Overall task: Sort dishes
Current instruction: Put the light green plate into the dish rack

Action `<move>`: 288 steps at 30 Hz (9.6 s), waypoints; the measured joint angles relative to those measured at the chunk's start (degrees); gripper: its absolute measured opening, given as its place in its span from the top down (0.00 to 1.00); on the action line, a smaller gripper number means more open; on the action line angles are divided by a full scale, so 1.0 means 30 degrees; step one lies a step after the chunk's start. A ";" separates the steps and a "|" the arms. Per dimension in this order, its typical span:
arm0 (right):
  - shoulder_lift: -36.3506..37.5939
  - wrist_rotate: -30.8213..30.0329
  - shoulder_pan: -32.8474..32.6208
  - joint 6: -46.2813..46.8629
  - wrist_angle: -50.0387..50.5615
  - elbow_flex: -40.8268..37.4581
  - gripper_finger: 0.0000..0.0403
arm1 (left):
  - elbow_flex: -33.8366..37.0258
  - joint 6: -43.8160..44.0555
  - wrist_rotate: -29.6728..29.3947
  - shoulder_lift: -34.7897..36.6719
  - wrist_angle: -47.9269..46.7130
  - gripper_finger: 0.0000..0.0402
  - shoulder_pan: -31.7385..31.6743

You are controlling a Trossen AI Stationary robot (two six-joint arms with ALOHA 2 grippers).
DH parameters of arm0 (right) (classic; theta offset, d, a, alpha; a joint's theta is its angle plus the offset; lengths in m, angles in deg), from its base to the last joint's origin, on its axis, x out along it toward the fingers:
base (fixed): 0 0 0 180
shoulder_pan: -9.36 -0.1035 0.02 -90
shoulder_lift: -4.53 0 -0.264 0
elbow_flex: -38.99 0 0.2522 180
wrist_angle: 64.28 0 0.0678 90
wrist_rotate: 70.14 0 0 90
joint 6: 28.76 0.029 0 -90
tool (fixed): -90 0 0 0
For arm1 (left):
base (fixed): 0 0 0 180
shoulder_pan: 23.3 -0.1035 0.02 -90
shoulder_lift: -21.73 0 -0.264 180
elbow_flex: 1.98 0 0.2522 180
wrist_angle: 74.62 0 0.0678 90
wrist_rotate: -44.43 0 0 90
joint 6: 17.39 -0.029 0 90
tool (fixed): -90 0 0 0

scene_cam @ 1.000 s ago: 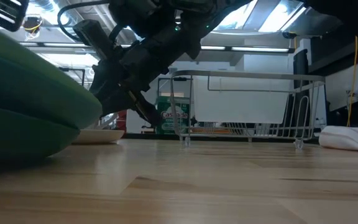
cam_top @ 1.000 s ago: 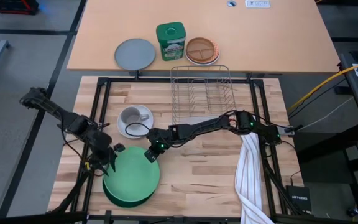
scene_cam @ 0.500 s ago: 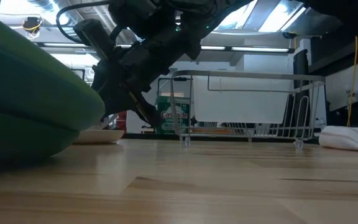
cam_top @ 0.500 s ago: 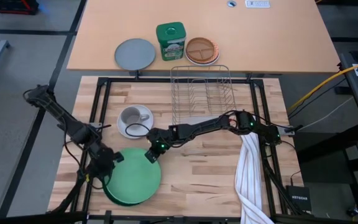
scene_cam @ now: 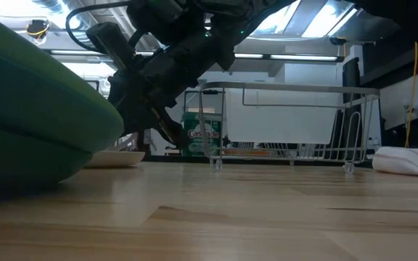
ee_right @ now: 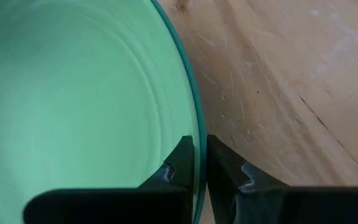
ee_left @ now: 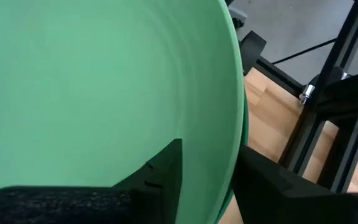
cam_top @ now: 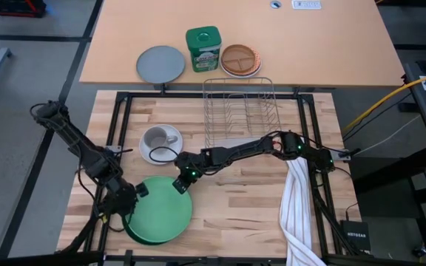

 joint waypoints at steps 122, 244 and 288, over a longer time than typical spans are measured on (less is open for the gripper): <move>1.0222 -0.1313 -0.1887 -1.4329 0.6845 0.0022 0.75 | -0.2222 0.9221 -0.8483 0.3927 0.5193 1.00 0.1166; 1.2988 2.3769 2.3664 -2.8452 1.2292 0.0044 0.96 | -0.2200 0.0297 -2.0665 0.5835 0.9020 0.68 -0.7940; 0.8342 2.2424 2.3037 -2.6753 2.0261 0.0018 0.96 | -0.2193 0.1358 -2.0759 0.5607 0.9015 0.68 -0.8292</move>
